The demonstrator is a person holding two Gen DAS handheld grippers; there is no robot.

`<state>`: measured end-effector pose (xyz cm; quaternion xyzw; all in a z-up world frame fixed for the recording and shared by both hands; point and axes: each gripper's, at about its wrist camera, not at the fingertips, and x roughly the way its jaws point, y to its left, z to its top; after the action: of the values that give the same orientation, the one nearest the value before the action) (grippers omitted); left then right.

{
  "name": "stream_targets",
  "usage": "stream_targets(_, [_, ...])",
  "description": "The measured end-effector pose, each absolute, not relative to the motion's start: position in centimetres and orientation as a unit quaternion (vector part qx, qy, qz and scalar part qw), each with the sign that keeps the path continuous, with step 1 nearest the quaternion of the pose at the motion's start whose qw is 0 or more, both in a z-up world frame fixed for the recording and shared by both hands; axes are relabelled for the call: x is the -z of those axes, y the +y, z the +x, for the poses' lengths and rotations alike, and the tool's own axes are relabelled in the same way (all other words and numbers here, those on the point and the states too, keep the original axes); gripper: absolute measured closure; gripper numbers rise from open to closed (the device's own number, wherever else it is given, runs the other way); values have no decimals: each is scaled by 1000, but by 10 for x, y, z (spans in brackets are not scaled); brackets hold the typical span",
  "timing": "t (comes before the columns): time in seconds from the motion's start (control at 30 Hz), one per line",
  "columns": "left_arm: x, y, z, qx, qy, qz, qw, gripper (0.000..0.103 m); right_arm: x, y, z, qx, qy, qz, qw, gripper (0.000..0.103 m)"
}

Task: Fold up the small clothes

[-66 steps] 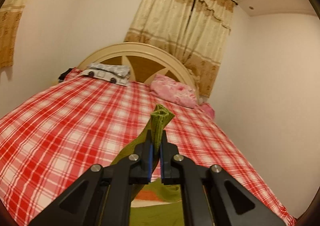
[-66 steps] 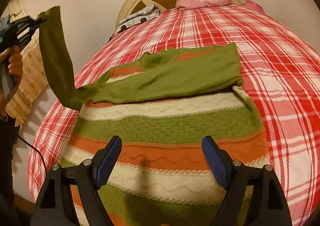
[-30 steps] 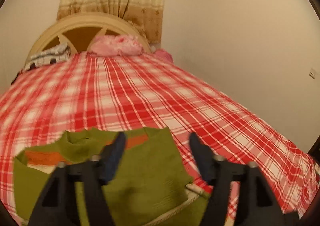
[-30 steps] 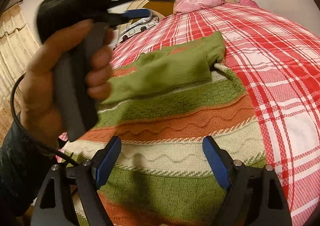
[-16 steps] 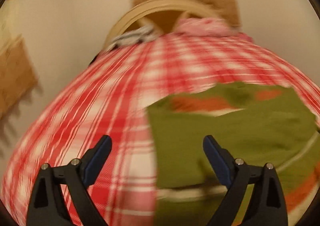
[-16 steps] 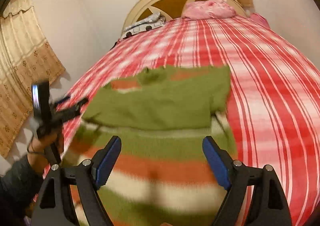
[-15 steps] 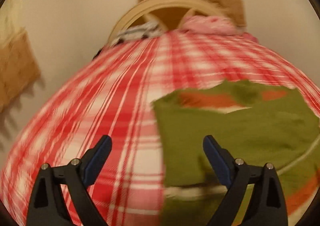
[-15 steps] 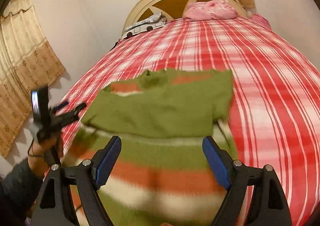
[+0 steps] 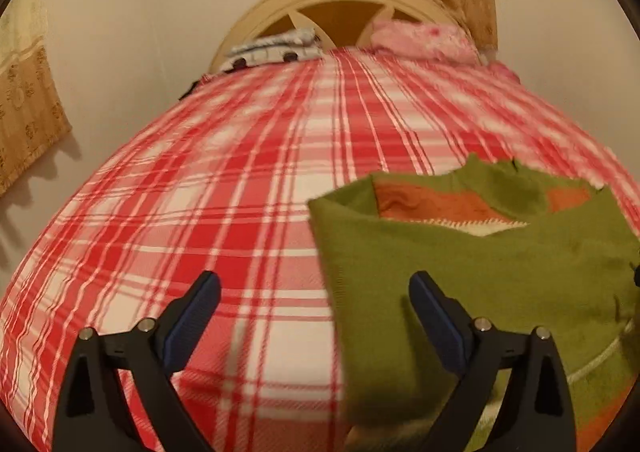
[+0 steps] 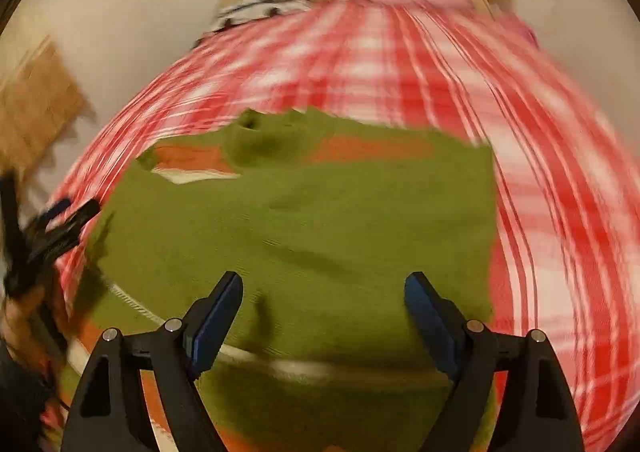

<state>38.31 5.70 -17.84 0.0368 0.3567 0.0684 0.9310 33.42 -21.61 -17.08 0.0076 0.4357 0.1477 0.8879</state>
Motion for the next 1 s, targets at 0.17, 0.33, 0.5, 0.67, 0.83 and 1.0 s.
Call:
stream_targets(0.17, [198,52,393,-70,398,62,913,3,184,-155,353,-208,460,-23,863,19])
stream_targets(0.33, [201,61,389,-65,405,34,911,0,208,-171,376,-139,462,-33,875,19])
stream_targets(0.5, [202,61,388,-67,404,28,912,0,190,-214,367,-142,463,64,872,19])
stream_targets(0.67, [203,65,384,-64,410,11,910,0,209,-241,365,-88,482,27,871,19])
stream_targets(0.83, [203,71,365,-66,412,-7,909,0,187,-250,348,-92,445,48,889,19])
stream_targets(1.0, [205,65,368,-71,415,10,907,0,196,-226,345,-153,451,20,879,19])
